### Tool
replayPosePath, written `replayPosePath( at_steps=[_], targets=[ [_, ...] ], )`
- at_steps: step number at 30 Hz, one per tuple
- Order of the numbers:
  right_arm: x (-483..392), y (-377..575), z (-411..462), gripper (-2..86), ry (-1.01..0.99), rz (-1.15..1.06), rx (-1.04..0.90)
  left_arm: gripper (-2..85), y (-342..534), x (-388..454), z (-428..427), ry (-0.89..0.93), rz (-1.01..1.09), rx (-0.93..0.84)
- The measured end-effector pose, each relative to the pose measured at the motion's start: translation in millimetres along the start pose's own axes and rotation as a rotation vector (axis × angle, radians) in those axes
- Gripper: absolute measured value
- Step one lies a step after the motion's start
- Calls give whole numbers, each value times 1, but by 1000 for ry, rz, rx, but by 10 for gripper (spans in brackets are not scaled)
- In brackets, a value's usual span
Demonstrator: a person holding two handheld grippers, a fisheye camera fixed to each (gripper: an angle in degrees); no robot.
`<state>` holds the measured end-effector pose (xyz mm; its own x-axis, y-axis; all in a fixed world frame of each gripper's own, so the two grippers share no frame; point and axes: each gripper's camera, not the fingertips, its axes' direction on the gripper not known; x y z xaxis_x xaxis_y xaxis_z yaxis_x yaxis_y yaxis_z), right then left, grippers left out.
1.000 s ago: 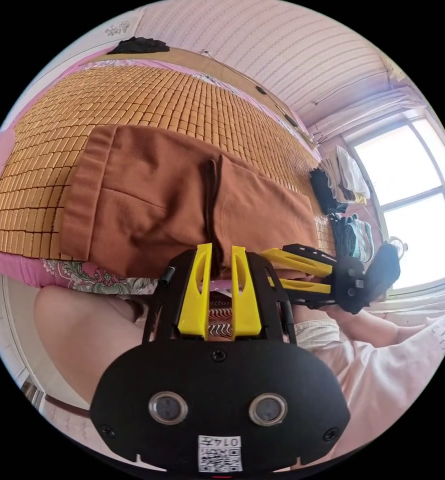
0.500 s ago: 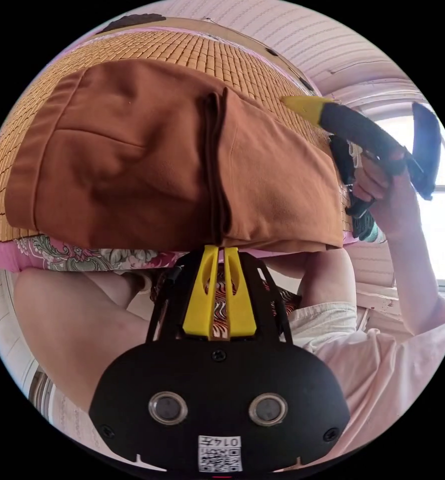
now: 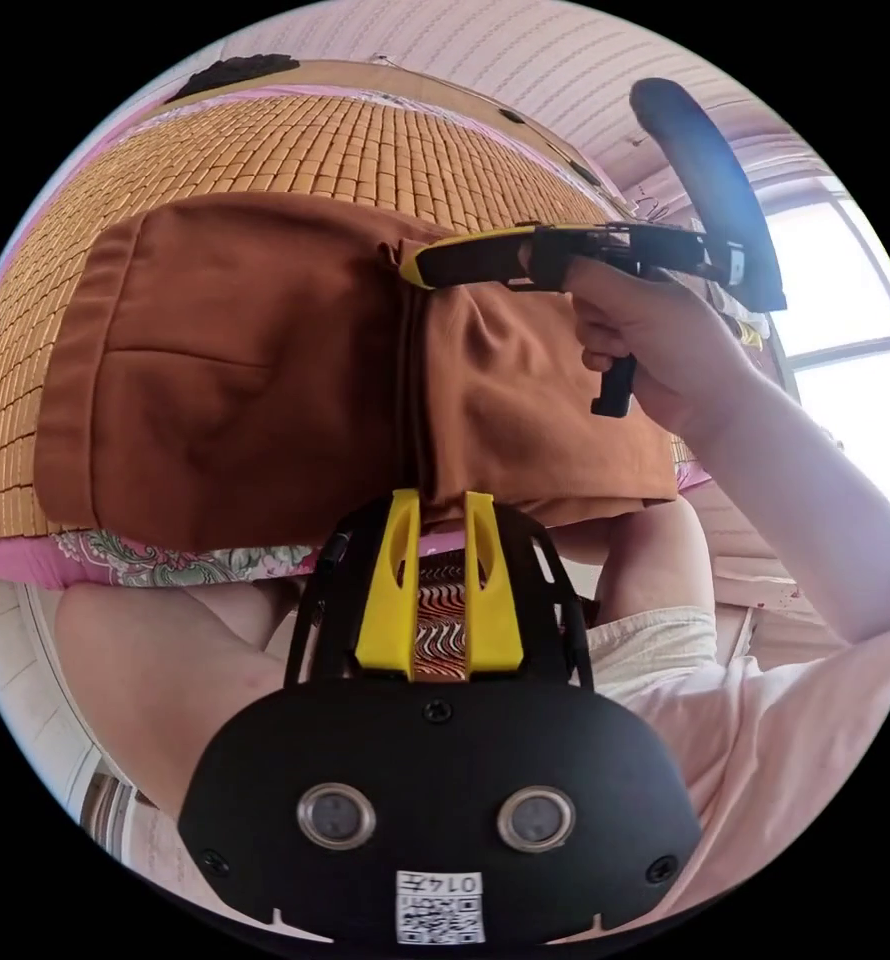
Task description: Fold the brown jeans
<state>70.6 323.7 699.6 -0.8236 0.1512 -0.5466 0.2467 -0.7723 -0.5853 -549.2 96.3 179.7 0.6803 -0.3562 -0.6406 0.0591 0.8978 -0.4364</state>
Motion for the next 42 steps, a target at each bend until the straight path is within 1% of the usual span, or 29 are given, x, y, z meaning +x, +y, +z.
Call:
replayPosePath(
  at_steps=[1,3,5,6,8,9,12,13,14,15,16,18,20,22,25,27,29,31,33,34,36,38,42],
  targets=[
    [4,7,-9,22,-1,-3,28,29,-2,5,-1,3,29,-6],
    [10,21,-26,16,4,-13,92,14,0,14,-10,-11,70,15],
    [26,43,-52,11,-23,21,176,3,9,29,-29,-25,140,75],
    [32,48,-59,10,-42,42,198,1,11,32,-34,-11,151,92],
    [52,64,-85,8,-103,98,274,-3,15,39,-55,91,166,161],
    [54,66,-93,7,-107,99,296,-4,15,40,-61,112,169,178],
    [48,63,-136,5,-155,-16,395,-4,19,49,-106,186,209,272],
    [40,56,-152,5,-192,-104,431,-2,28,47,-130,202,210,328],
    [31,45,-162,4,-247,-183,457,1,40,39,-155,193,190,391],
    [27,37,-164,4,-284,-219,458,4,46,34,-166,183,180,418],
    [17,18,-158,3,-359,-273,429,15,57,21,-183,144,143,448],
    [0,-16,-127,2,-375,-280,367,41,65,-4,-191,35,56,438],
    [-14,-46,-59,-2,-278,-215,240,71,65,-39,-180,-145,-64,369],
    [-15,-49,-26,-6,-203,-139,103,79,63,-60,-170,-195,-137,331],
    [-5,-2,-27,-6,-195,-149,135,80,62,-71,-164,-112,-176,332],
    [11,38,-30,-3,-141,-112,118,80,57,-66,-156,-122,-155,328],
    [38,91,-31,5,-78,-8,91,90,42,-61,-136,-129,-125,273],
    [56,119,-29,16,-104,61,98,99,29,-57,-124,-132,-110,249],
    [63,126,-27,38,-125,92,118,105,18,-52,-114,-185,-89,240],
    [60,118,-25,52,-127,67,138,106,11,-51,-104,-227,-86,209],
    [46,95,-20,63,-111,-25,175,98,1,-56,-88,-223,-107,153],
    [19,56,-5,66,-68,-185,173,84,-10,-65,-67,-252,-137,90],
    [-19,-1,18,94,-25,-331,146,68,-16,-71,-56,-246,-136,84]
  ],
)
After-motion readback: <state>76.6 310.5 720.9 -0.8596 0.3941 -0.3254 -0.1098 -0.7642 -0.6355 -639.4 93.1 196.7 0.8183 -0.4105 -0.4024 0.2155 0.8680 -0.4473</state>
